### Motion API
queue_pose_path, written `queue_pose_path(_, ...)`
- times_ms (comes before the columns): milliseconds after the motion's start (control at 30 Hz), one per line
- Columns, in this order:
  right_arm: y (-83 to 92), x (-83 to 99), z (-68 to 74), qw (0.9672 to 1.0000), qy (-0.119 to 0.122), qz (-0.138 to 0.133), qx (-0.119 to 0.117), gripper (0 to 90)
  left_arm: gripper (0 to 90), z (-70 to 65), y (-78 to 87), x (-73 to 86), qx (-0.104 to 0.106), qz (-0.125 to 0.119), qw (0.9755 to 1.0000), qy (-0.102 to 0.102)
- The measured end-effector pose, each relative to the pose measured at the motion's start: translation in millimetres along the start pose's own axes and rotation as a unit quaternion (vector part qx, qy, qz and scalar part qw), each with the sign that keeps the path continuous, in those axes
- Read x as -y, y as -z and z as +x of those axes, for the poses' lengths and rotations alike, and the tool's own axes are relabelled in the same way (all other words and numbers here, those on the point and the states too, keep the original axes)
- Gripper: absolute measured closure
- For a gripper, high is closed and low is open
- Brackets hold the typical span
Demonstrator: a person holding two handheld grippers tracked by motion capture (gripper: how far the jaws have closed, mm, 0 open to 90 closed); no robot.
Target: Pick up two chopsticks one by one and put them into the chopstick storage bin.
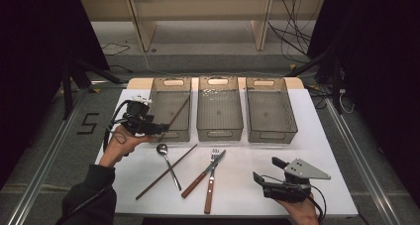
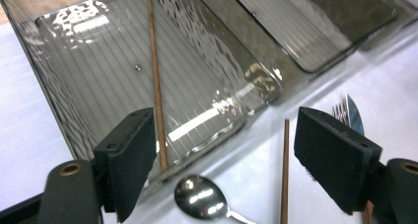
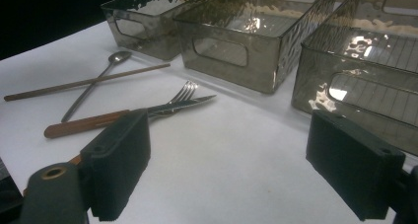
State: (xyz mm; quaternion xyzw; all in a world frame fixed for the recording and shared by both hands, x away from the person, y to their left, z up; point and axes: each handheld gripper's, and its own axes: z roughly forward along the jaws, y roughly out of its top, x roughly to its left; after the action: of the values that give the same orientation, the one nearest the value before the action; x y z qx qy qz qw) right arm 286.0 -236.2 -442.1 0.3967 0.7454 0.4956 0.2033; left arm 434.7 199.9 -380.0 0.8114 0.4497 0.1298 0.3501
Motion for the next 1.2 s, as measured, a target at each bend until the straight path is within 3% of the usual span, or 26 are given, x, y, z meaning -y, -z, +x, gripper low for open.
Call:
queue_pose_path(200, -0.2, 0.3, 0.1, 1.0000, 0.001, 0.001, 0.000, 17.7, 21.8, -7.7, 3.3, 19.1, 0.019, 0.000, 0.9998, 0.004)
queue_pose_path(400, -0.3, 0.0, 0.8, 1.0000, 0.003, 0.000, 0.001, 17.7, 20.9, -11.9, 2.9, 29.6, 0.017, 0.019, 0.9996, -0.009)
queue_pose_path(600, 0.2, -0.3, 0.9, 1.0000, 0.004, -0.001, 0.001, 17.7, 20.1, -14.5, 5.2, 37.4, 0.017, 0.031, 0.9993, -0.010)
queue_pose_path(767, 0.1, -0.3, 0.8, 1.0000, 0.004, 0.000, 0.000, 17.7, 19.8, -20.2, 5.2, 42.9, 0.010, 0.052, 0.9983, -0.026)
queue_pose_path(967, 0.0, -0.4, 1.4, 1.0000, 0.006, 0.000, 0.000, 17.7, 19.4, -29.6, 0.0, 49.4, 0.015, 0.096, 0.9942, -0.046)
queue_pose_path(1200, 0.5, -0.5, 1.4, 1.0000, 0.005, 0.000, 0.001, 17.7, 19.8, -38.5, -8.6, 56.5, 0.023, 0.151, 0.9861, -0.065)
